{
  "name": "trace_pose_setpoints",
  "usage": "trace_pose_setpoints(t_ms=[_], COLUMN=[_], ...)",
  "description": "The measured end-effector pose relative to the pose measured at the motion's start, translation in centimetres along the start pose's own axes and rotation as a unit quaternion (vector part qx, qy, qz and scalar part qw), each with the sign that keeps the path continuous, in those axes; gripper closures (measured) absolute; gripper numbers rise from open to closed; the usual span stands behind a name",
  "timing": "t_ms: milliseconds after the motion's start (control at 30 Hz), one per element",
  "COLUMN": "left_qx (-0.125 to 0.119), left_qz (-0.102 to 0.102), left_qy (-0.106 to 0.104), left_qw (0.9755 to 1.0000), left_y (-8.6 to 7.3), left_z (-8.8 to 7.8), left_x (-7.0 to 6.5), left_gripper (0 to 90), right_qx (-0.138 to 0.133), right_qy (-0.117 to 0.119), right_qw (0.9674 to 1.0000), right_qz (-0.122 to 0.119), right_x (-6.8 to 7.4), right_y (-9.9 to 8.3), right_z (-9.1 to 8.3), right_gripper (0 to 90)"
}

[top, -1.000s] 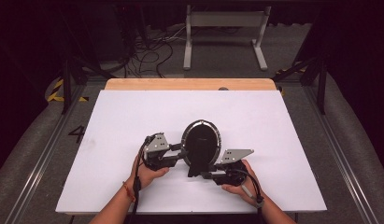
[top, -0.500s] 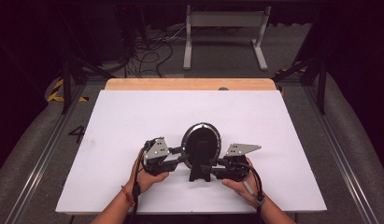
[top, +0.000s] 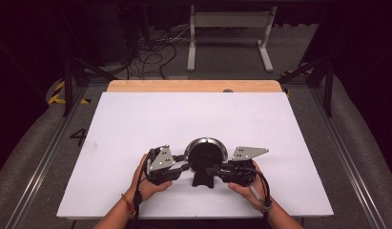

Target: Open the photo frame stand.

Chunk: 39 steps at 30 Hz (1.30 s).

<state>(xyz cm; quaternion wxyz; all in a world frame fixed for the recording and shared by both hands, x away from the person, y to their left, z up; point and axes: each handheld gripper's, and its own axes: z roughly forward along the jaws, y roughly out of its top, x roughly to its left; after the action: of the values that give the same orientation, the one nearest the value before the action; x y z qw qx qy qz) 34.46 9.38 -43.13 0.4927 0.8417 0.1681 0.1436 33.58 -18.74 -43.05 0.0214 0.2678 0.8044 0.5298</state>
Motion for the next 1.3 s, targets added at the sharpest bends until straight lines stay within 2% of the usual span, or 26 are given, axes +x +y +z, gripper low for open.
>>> trace_pose_setpoints(t_ms=[133,233,367,433,467,500,667,867,1033,1200,1300], left_qx=[0.0,0.015,0.014,0.011,0.011,0.012,0.021,0.021,0.023,0.03,0.028], left_qz=[-0.002,-0.002,-0.009,-0.011,-0.008,-0.005,-0.003,0.018,0.039,0.031,0.021], left_qy=[-0.006,-0.017,-0.03,-0.047,-0.055,-0.051,-0.046,-0.015,0.008,0.042,0.036], left_qw=[1.0,0.9997,0.9994,0.9988,0.9984,0.9986,0.9987,0.9995,0.999,0.9982,0.9987], left_y=[0.0,0.2,0.1,0.1,0.1,0.2,0.4,0.8,0.8,0.4,0.2], left_z=[0.6,1.6,2.0,2.1,2.1,2.1,2.1,2.1,2.2,2.4,2.4], left_x=[0.3,0.4,1.0,1.2,1.2,1.1,0.8,0.2,0.3,0.9,1.3], left_gripper=[60.3,53.3,47.3,50.0,55.6,59.2,60.0,60.6,63.1,69.5,69.9], right_qx=[0.002,0.003,0.005,0.005,0.004,0.004,0.003,0.0,-0.001,0.016,0.016], right_qy=[0.001,0.003,0.005,0.006,0.008,0.008,0.01,0.01,0.008,-0.003,-0.007], right_qw=[1.0,1.0,1.0,1.0,1.0,1.0,0.9999,0.9999,0.9999,0.9999,0.9998], right_qz=[-0.001,-0.003,-0.003,-0.004,-0.004,-0.004,0.001,0.011,0.013,0.004,0.004], right_x=[0.0,-0.1,-0.1,-0.2,-0.2,-0.3,-0.5,-0.8,-0.8,-0.5,-0.4], right_y=[0.0,0.0,0.0,-0.1,-0.1,-0.1,-0.1,-0.1,0.0,0.0,-0.1], right_z=[0.0,0.0,-0.1,-0.2,-0.2,-0.2,-0.3,-0.4,-0.5,0.0,0.2], right_gripper=[80.2,80.3,80.6,80.8,80.9,80.9,80.9,80.6,79.6,78.0,77.7])
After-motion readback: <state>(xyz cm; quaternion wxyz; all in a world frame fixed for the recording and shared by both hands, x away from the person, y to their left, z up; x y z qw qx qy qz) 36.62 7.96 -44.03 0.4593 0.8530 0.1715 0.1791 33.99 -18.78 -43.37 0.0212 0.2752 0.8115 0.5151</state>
